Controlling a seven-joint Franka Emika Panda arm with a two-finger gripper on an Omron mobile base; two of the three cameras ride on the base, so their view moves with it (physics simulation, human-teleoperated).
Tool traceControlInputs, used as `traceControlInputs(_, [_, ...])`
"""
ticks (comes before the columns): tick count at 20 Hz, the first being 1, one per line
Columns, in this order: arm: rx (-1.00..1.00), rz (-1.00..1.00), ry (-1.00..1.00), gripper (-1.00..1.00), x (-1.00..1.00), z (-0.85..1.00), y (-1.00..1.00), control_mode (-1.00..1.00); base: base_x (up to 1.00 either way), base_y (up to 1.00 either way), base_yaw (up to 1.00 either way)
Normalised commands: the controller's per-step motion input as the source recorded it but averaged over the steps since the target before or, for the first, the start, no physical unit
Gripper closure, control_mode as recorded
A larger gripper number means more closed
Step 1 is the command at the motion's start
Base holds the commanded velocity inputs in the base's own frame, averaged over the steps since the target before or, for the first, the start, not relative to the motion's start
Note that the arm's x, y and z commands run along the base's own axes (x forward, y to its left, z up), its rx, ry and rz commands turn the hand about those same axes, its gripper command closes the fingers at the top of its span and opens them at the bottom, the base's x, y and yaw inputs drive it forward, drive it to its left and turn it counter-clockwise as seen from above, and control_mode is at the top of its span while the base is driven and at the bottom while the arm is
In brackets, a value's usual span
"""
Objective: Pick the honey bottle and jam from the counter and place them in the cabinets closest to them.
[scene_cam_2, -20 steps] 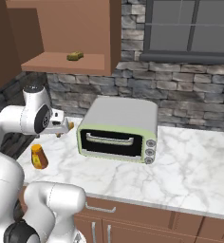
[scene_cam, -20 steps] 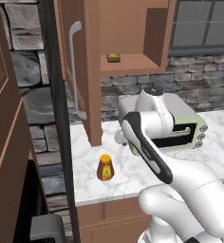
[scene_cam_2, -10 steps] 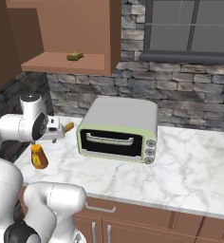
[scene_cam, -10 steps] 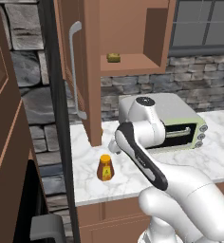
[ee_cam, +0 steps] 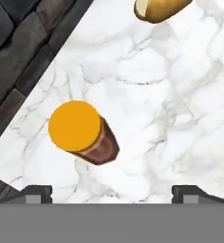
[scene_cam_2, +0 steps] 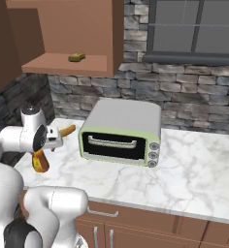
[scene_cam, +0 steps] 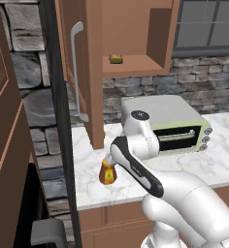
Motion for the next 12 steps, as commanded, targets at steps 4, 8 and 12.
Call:
traceControlInputs(4, [0.01,0.06,0.0,-1.0,0.24,-0.39,0.22,-1.0,0.0,0.0,0.0])
traceControlInputs(8, [0.01,0.06,0.0,-1.0,0.25,-0.37,0.2,-1.0,0.0,0.0,0.0])
traceControlInputs(12, [0.01,0.06,0.0,-1.0,0.26,-0.34,0.19,-1.0,0.0,0.0,0.0])
